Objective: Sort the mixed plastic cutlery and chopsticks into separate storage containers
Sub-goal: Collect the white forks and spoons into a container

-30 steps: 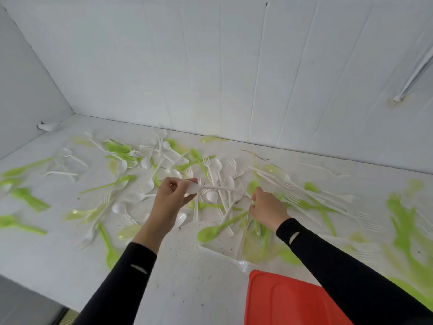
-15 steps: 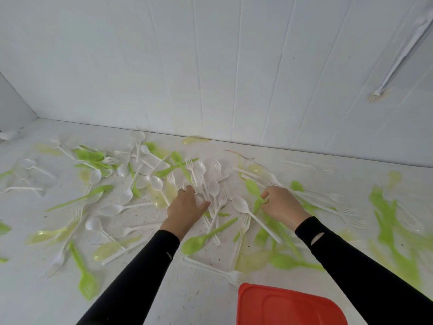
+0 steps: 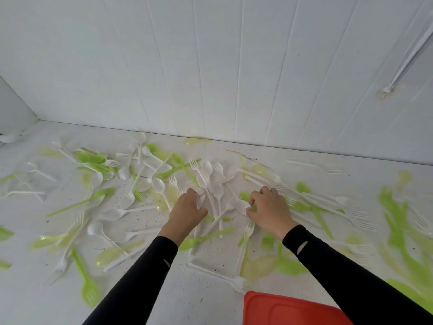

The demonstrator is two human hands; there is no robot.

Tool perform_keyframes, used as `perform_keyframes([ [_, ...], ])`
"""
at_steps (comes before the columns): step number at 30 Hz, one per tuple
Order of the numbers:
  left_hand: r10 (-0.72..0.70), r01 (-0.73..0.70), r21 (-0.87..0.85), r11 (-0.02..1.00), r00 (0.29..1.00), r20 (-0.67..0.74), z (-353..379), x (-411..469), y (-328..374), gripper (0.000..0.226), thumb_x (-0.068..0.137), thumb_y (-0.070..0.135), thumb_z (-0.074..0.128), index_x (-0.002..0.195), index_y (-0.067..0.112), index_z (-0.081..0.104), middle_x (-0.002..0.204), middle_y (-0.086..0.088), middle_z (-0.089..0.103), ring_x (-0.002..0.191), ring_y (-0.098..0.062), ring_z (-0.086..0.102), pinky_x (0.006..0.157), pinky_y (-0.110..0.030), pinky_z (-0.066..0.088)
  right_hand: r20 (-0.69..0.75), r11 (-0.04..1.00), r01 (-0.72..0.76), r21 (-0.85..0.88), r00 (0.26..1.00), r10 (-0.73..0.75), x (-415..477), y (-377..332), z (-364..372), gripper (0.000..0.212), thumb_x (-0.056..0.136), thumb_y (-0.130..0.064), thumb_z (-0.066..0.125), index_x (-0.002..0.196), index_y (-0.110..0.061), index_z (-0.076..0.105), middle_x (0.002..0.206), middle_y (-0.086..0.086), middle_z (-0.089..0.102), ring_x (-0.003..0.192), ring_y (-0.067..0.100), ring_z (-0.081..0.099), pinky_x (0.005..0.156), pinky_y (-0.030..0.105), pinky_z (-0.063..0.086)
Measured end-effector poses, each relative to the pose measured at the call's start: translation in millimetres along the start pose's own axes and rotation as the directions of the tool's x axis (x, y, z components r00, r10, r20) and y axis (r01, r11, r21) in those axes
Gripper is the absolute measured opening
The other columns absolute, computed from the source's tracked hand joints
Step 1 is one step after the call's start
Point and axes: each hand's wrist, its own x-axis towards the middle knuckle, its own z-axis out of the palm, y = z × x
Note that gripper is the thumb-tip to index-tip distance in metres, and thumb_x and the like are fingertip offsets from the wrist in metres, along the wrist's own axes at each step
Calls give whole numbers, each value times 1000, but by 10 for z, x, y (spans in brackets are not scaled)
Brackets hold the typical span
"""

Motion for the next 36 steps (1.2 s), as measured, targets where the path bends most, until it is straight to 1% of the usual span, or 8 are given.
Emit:
perform_keyframes([
  [4, -20, 17, -52, 998, 998, -58, -76, 22, -31, 21, 92, 16, 57, 105, -1, 54, 93, -5, 54, 82, -21, 51, 61, -25, 33, -13, 969, -46, 244, 999, 51, 84, -17, -122, 10, 92, -22, 52, 97, -12, 53, 84, 0, 55, 79, 22, 55, 58, 29, 35],
  [8, -93, 40, -295, 955, 981, -167, -236, 121, -17, 22, 100, 23, 47, 98, 3, 56, 86, -2, 64, 81, -21, 59, 68, -26, 39, -20, 894, -24, 448, 999, 37, 241, -130, -216, 38, 94, -10, 46, 132, -12, 50, 67, -3, 52, 54, 13, 45, 51, 27, 34],
  [14, -92, -78, -597, 798, 964, -250, -427, 288, 58, 19, 105, 17, 35, 111, 10, 52, 90, -7, 58, 71, -17, 60, 61, -33, 58, 56, 769, -116, 629, 993, 104, 493, -430, -201, 18, 97, -23, 42, 109, -11, 46, 78, 0, 51, 64, 17, 48, 59, 41, 48],
  [19, -28, -66, -283, 957, 949, -314, -423, 546, 112, 20, 95, 32, 61, 94, 13, 61, 87, 1, 64, 78, -13, 57, 71, -26, 37, 204, 774, -186, 605, 976, 75, 577, -578, -80, 26, 94, -32, 49, 108, -10, 43, 87, 0, 52, 71, 17, 52, 59, 28, 39],
  [24, 37, -60, -102, 993, 976, -215, -190, 783, 104, 26, 93, 44, 58, 105, 20, 61, 99, 1, 62, 93, -15, 60, 74, -30, 45, 246, 906, -161, 392, 967, 65, 603, -608, 137, 39, 90, -35, 51, 123, -13, 49, 121, 4, 51, 102, 24, 58, 76, 31, 44],
  [28, -53, 45, -53, 998, 986, -159, -74, 823, 134, 42, 90, 39, 61, 124, 17, 50, 110, 1, 59, 98, -18, 59, 83, -34, 48, 260, 894, -170, 414, 964, 63, 610, -581, 132, 13, 84, -33, 50, 89, -20, 51, 94, -3, 47, 74, 17, 50, 65, 29, 38],
  [33, -135, 96, -187, 978, 970, -204, -168, 860, 80, 30, 86, 19, 59, 115, 12, 57, 98, 0, 63, 84, -20, 59, 72, -31, 46, 271, 648, -230, 726, 962, 37, 646, -462, 33, 21, 84, -32, 62, 87, -16, 49, 83, 1, 57, 70, 17, 56, 62, 30, 46],
  [36, -172, 126, -189, 974, 953, -249, -304, 892, -66, 26, 87, 15, 57, 112, 11, 58, 106, -7, 63, 80, -21, 56, 69, -31, 43, 354, 347, -348, 871, 934, 50, 696, -452, -31, 18, 91, -25, 60, 93, -13, 47, 95, 10, 62, 70, 20, 67, 62, 27, 57],
])
